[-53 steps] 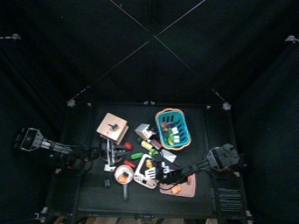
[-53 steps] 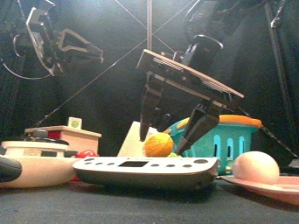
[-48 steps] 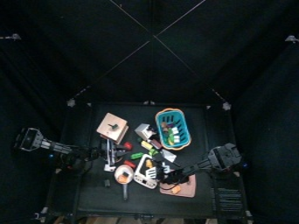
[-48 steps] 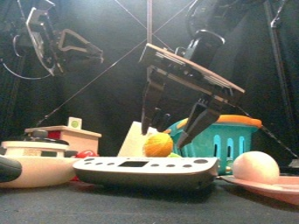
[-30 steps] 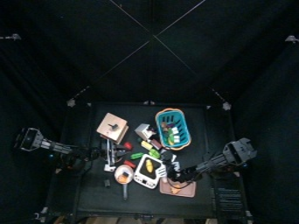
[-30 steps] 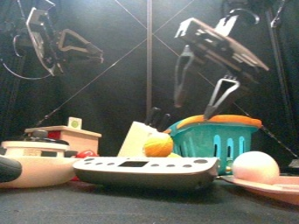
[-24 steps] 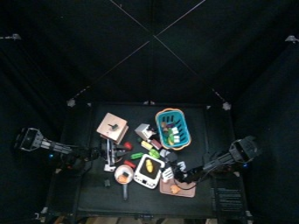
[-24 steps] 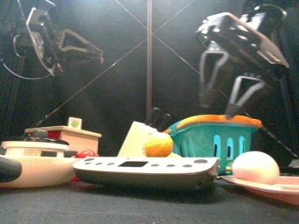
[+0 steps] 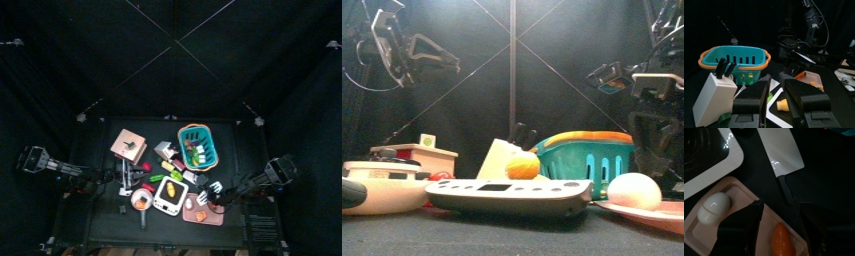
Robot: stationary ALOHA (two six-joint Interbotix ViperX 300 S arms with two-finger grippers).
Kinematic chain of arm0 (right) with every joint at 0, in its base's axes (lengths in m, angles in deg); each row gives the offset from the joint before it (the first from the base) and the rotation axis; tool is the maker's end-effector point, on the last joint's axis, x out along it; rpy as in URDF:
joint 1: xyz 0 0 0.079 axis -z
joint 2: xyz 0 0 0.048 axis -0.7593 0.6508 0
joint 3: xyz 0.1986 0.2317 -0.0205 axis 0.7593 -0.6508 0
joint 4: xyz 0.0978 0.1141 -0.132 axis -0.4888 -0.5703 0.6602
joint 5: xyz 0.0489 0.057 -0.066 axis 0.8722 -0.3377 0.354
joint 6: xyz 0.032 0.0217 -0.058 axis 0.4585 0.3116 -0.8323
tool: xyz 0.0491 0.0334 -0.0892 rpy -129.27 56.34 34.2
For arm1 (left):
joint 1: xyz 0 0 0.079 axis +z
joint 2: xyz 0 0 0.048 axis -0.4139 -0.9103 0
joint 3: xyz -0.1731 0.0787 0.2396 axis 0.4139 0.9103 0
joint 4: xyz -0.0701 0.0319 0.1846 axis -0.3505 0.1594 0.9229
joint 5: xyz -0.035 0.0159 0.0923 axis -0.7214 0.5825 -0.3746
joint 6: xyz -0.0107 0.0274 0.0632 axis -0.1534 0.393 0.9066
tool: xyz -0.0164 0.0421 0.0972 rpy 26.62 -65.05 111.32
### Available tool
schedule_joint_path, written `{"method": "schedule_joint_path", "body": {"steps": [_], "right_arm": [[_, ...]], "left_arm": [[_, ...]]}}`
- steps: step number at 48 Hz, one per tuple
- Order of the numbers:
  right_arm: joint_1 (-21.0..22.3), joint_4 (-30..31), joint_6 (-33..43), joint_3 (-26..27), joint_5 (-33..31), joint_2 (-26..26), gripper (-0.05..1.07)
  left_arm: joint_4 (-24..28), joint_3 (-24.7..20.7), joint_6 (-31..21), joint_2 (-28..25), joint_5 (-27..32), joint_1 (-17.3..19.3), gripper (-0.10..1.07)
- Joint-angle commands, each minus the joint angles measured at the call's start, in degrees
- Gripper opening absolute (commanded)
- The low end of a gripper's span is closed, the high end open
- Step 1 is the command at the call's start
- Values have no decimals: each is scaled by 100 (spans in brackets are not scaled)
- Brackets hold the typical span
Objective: Grab cleaver
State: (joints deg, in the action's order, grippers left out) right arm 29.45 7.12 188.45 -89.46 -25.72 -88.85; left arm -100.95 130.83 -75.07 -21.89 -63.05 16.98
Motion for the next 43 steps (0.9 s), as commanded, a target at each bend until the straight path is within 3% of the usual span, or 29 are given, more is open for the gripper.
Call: {"method": "schedule_joint_path", "body": {"steps": [1,10,25,43], "right_arm": [[149,70,-9,-114,457,-97,78],[439,132,9,-466,914,-97,78],[457,114,0,-606,1283,105,76],[413,70,-18,-492,1169,9,59]], "left_arm": [[-9,-44,9,18,-26,-9,67],[-9,-44,9,18,-26,-9,67],[-9,-44,9,18,-26,-9,67],[-9,-44,0,18,-26,-9,67]]}}
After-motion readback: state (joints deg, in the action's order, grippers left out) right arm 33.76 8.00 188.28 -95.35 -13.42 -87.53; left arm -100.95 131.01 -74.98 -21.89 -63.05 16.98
